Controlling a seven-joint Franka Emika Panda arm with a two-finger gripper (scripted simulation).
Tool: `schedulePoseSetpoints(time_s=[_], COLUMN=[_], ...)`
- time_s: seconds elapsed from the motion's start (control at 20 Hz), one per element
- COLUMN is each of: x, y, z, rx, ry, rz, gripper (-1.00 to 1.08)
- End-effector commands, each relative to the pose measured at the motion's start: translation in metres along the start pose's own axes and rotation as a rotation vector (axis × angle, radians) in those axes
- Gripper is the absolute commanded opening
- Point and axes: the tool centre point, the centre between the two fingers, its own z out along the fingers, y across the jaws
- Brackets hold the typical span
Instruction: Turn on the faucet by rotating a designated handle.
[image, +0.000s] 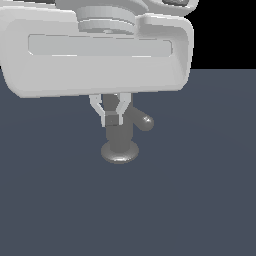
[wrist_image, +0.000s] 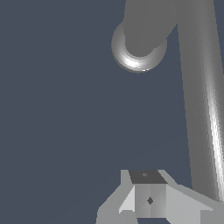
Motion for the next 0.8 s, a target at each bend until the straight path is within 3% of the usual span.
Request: schedulePoseSetpoints(time_s=[0.0,0.5,0.75], x=[0.001,0.003,0.006], y=[0.0,0.0,0.021], z=[0.006,0.011,0.011], rx=[0.0,0.0,0.0], ry=[0.001,0.001,0.001], rz=[-0.006,-0.009,-0.009], gripper=[-1.0,-1.0,-1.0])
